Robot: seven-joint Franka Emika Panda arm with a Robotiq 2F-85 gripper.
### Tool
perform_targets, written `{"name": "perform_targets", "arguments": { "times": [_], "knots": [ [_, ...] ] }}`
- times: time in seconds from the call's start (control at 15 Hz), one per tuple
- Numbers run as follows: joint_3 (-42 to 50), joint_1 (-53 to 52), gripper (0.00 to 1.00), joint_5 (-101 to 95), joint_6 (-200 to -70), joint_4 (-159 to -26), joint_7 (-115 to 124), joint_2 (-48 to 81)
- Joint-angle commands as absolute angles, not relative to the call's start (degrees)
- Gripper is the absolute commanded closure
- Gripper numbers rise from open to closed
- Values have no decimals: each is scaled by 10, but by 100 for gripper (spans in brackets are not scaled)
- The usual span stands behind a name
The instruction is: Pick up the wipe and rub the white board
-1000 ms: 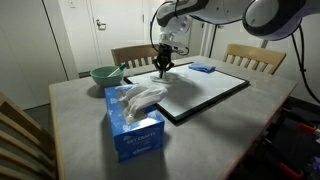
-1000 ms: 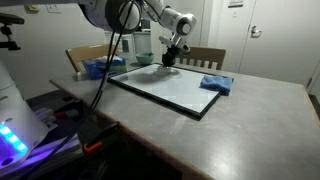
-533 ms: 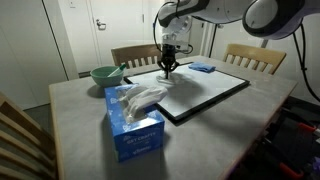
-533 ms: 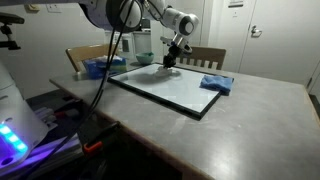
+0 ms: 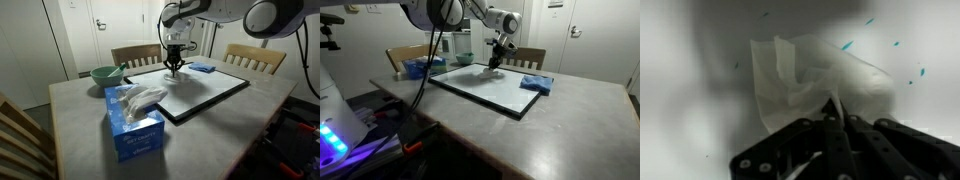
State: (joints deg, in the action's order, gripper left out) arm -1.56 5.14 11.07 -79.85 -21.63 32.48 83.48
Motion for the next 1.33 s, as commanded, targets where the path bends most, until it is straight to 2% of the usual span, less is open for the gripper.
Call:
{"name": "perform_targets", "arguments": {
  "times": [0.0,0.53,1.27],
  "knots": [
    [6,52,100,77,-863,-222,295,883],
    [-10,44,100,73,-881,-220,228,881],
    [-9,61,100,69,-740,-224,174,811]
  ]
}}
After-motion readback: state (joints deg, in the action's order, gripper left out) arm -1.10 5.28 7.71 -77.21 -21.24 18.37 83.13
